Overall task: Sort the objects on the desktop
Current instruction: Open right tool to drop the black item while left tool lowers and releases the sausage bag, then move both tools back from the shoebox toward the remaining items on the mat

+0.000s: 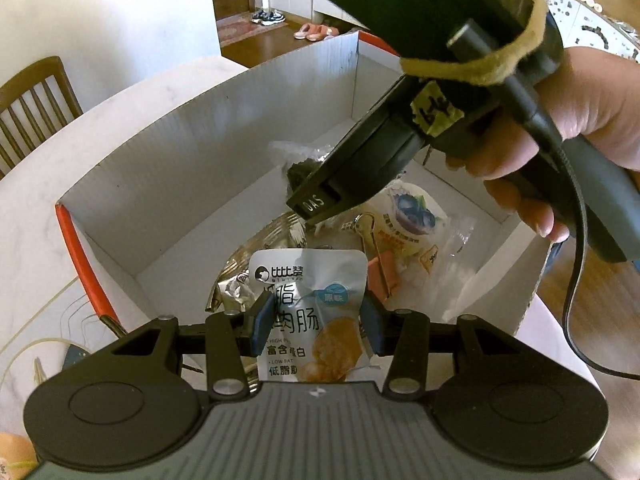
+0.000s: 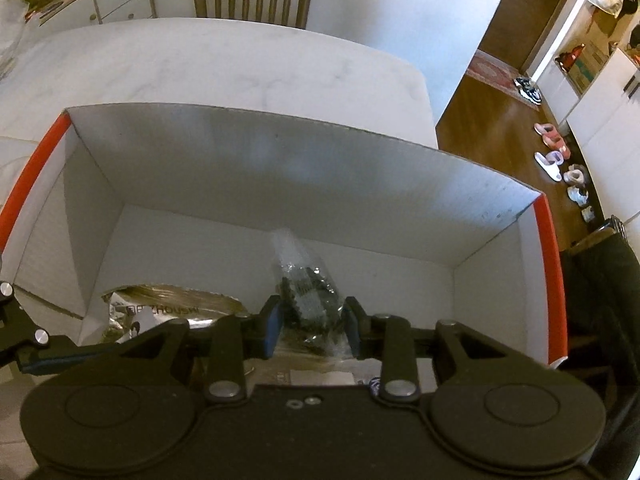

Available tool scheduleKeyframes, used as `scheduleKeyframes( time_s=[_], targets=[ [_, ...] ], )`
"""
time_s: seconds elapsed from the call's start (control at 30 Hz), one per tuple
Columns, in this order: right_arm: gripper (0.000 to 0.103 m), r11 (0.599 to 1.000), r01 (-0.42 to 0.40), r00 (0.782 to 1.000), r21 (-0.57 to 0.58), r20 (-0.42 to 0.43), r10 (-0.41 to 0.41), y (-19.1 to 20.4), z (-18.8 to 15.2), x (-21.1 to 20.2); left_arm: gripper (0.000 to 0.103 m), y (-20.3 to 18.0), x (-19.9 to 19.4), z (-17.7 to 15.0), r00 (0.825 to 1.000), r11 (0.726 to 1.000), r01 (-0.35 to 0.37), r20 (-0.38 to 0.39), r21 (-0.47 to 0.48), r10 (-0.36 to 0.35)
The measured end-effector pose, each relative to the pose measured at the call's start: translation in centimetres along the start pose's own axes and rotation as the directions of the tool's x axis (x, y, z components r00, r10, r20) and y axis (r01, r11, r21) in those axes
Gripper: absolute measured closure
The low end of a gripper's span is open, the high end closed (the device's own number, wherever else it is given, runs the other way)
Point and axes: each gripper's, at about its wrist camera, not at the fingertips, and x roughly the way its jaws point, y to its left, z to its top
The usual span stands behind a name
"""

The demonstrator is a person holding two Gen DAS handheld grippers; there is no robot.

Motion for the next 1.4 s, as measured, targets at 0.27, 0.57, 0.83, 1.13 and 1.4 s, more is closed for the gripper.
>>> scheduleKeyframes(
  time_s=[0.27, 0.57, 0.83, 1.13, 1.4],
  targets=[
    [0.032, 1.000, -0.015, 0.999, 0.026, 0.029, 0.014, -1.0, -0.3, -1.0, 0.055, 0.6, -1.1, -0.9, 1.000, 1.000, 0.005, 0.023, -0.024, -0.004],
    [0.020, 0.997, -0.061, 0.995, 0.052, 0.077, 0.057, -2.1, -0.5, -2.8, 0.038, 0.4, -1.8, 0.3, 0.998, 0.999, 0.021, 0.067, -0.046, -0.017],
    [0.012, 0.993, -0.089, 0.988, 0.075, 0.131, 0.079, -2.7, -0.5, -5.0, 0.036, 0.5, -3.1, -0.2, 0.994, 0.997, 0.043, 0.100, -0.059, -0.037],
    [0.007, 0.986, -0.134, 0.974, 0.099, 0.195, 0.113, -3.3, -1.2, -8.1, 0.030, 0.5, -5.5, -0.9, 0.987, 0.996, 0.053, 0.153, -0.074, -0.041],
    [0.003, 0.976, -0.175, 0.954, 0.131, 0.266, 0.136, -2.6, -2.1, -10.7, 0.020, 0.9, -7.8, -2.2, 0.976, 0.993, 0.079, 0.210, -0.086, -0.060]
  ],
)
